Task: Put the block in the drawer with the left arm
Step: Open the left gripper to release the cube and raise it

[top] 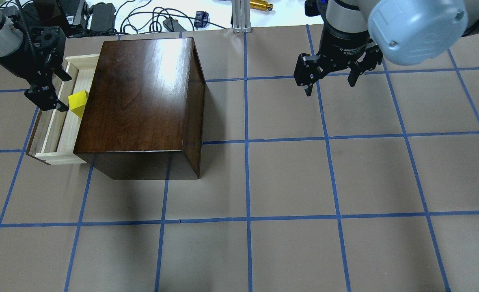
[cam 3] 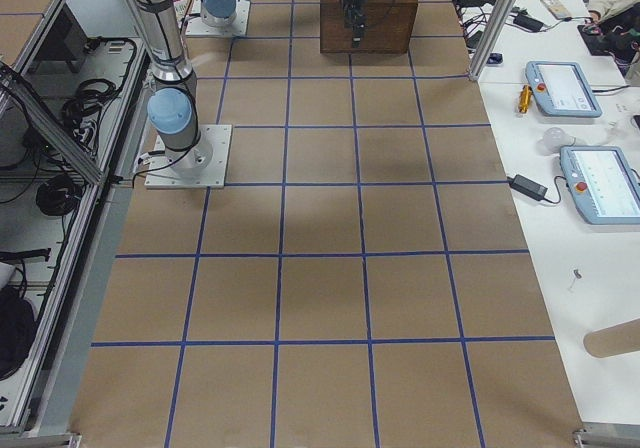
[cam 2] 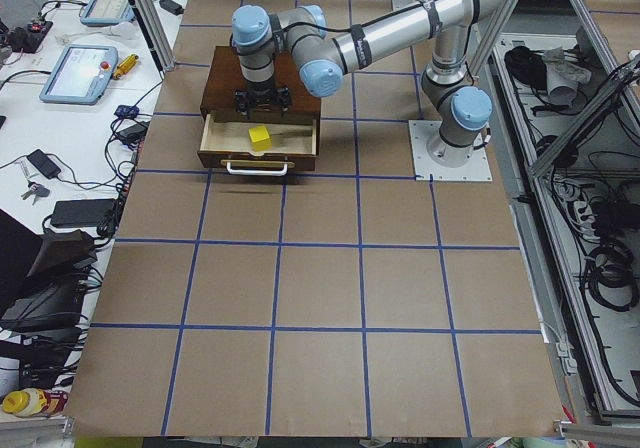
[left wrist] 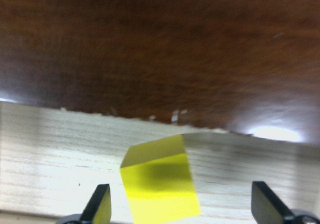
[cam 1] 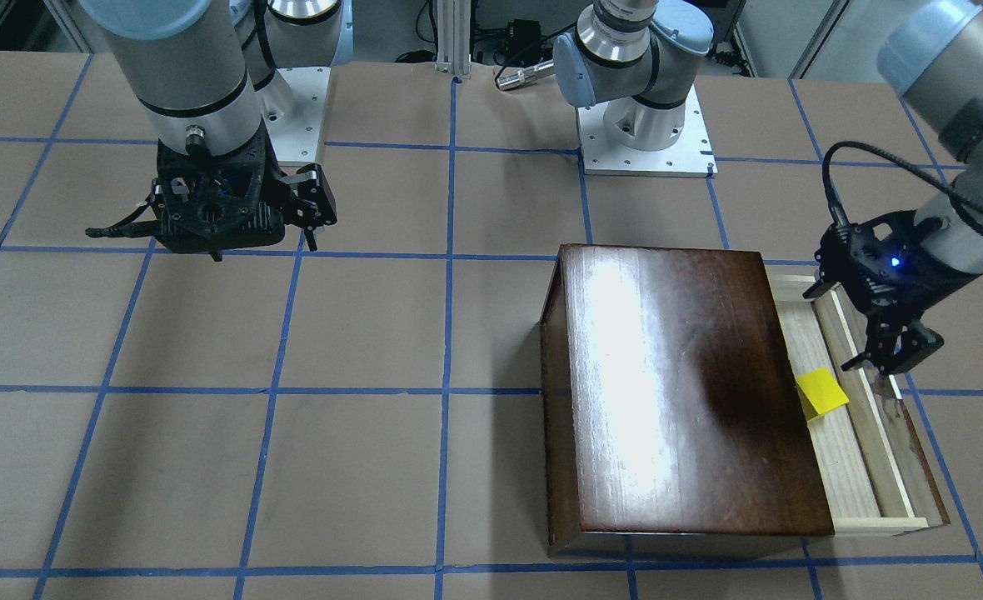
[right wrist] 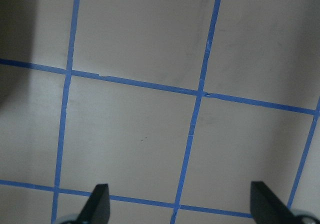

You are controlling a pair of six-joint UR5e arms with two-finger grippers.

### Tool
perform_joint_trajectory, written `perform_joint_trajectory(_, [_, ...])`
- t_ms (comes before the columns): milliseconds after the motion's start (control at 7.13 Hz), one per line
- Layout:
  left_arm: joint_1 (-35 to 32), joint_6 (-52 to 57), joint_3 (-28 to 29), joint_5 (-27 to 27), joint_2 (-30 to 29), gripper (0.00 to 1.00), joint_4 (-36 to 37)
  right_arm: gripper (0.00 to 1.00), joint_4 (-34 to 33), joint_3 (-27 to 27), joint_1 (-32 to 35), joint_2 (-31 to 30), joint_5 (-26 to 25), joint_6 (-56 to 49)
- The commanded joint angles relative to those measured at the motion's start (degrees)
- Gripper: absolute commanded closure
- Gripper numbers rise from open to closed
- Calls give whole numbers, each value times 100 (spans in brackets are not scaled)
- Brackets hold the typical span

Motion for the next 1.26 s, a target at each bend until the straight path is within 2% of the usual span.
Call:
perform_joint_trajectory(0, [-8,-1388,4,-17,812,0,-805,0,0,0,0,1,0,7])
perform_joint_trajectory(140, [-156,-2441,-40,-8,963,0,-825,0,0,0,0,1,0,7])
perform_joint_trajectory(421, [-1040,-5232,12,280,974,0,-746,0,0,0,0,1,0,-2])
perform_joint_trajectory(841, [-2158,-9039,21,317,947,0,-676,0,0,0,0,1,0,-2])
perform_joint_trajectory(982, [-2265,-10000,4,317,947,0,-675,0,0,0,0,1,0,7])
perform_joint_trajectory(1122, [-2310,-10271,-14,317,973,0,-675,0,0,0,0,1,0,-2])
